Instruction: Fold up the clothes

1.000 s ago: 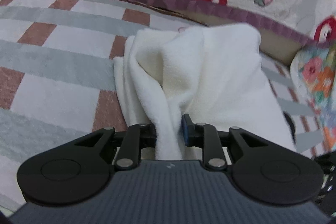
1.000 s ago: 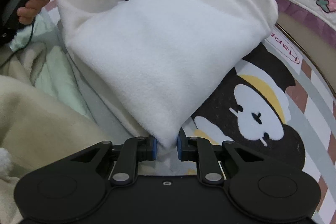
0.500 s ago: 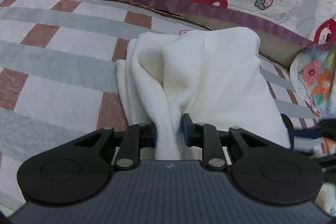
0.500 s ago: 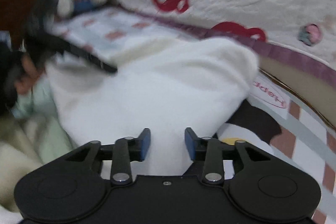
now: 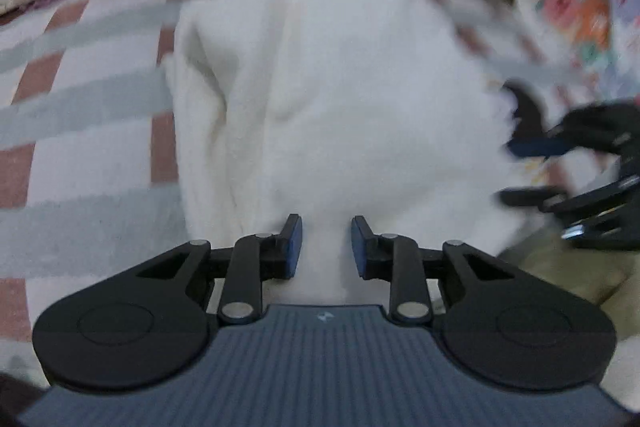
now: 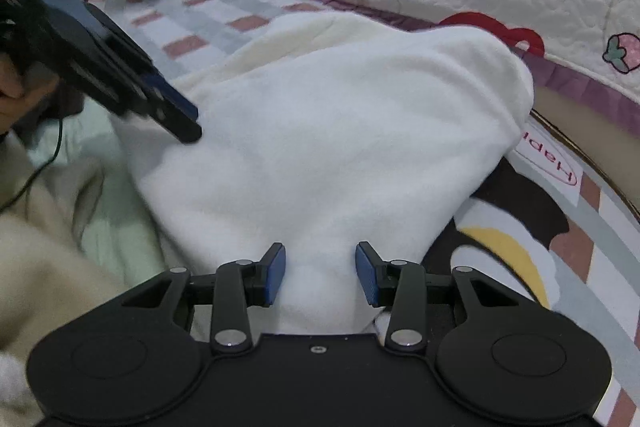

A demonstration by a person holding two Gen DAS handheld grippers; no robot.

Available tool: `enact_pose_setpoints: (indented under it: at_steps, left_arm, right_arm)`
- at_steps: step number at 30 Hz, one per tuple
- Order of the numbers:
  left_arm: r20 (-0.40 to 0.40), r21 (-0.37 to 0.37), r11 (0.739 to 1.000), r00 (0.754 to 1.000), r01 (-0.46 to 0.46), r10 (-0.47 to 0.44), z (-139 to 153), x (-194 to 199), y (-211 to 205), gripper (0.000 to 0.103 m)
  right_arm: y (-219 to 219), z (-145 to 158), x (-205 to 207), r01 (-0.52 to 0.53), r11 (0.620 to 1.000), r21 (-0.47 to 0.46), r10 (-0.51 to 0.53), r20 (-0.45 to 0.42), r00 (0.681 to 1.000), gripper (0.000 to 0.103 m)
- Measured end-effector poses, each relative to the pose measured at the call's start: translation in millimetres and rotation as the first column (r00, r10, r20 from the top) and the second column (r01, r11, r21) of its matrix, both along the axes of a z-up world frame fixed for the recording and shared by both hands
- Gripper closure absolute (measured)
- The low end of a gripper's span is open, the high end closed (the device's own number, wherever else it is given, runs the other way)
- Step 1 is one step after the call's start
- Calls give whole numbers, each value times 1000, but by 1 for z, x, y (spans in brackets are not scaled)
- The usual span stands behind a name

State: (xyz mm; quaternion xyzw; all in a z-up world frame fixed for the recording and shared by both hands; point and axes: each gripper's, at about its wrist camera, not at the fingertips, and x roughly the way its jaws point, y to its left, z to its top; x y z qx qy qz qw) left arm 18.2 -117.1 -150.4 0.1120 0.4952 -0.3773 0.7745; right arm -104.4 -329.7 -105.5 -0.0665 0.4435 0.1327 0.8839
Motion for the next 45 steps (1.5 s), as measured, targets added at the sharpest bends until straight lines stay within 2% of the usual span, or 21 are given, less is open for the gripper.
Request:
enact_pose_setpoints:
  at_steps: [6,9,11,12,13,15,19,20,21,22,23,24,28,29,32,33,36,37,39,42,45]
  left_arm:
    - [-16,-10,1000,1000,-7,7,2,6,0,77]
    - [-35,-70,997,999,-38,36,9,14,9,76]
    - [-14,-154,983,995,-101,100,25,24,20,66]
    - [2,-189,973,991,-133,136,32,30,24,52]
    - [18,-213,963,985,-163,171,37,38,26,44]
    - [43,-245,948,974,-206,222,42,53,26,39]
    - [56,-216,954,973,-208,224,32,87,-1,29]
    - [58,-202,956,972,-214,230,26,95,-7,29]
    - [52,-189,956,970,-223,237,17,102,-12,38]
    - [41,-180,956,969,-231,242,8,109,-15,83]
    - [44,-176,956,968,-235,247,4,112,-18,88]
    - [58,-176,955,966,-237,250,4,111,-20,88]
    - [235,-126,966,939,-226,250,17,99,-18,88]
    - [231,-122,963,936,-241,264,14,103,-14,88]
    - [99,-148,934,934,-327,343,-13,120,2,88]
    - [92,-147,931,933,-333,348,-15,122,3,87]
    - [115,-118,938,934,-326,339,-9,122,0,79]
    - [137,-97,940,931,-326,337,-6,120,-2,70]
    - [174,-81,938,922,-337,346,0,117,-3,60]
    - [234,-113,937,907,-331,349,21,102,1,60]
    - [302,-171,941,894,-291,331,45,80,3,59]
  right_arm:
    - [-8,-6,-12,1,999,51,1,-49,999,57]
    - [-17,-8,-14,29,994,109,-21,-77,997,56]
    - [-18,-9,-13,16,994,111,-7,-79,997,56]
    - [-17,-9,-15,6,994,108,2,-79,997,56]
    - [-17,-10,-14,-3,994,108,12,-78,997,55]
    - [-19,-11,-12,-13,993,118,22,-76,997,55]
    - [-19,-13,-12,-36,991,126,45,-72,996,50]
    - [-19,-13,-12,-42,991,128,51,-71,996,50]
    - [-19,-14,-12,-47,991,129,57,-71,996,50]
    - [-20,-14,-12,-54,990,128,64,-73,995,49]
    - [-20,-14,-12,-62,990,128,72,-80,994,49]
    - [-20,-14,-11,-69,989,128,81,-87,993,49]
    - [-28,-17,-11,-57,984,168,83,-150,985,48]
    - [-32,-16,-11,-46,981,186,75,-152,985,48]
    - [-44,-13,-11,-12,970,242,52,-160,986,49]
    - [-48,-12,-12,-1,966,260,45,-163,986,49]
    - [-61,-9,-12,33,949,314,23,-173,985,49]
    - [-65,-8,-12,44,943,330,16,-176,984,49]
    - [-69,1,-8,35,942,334,23,-169,985,49]
    - [-73,13,-2,25,936,352,32,-156,987,49]
    - [-84,32,7,40,906,421,14,-126,992,49]
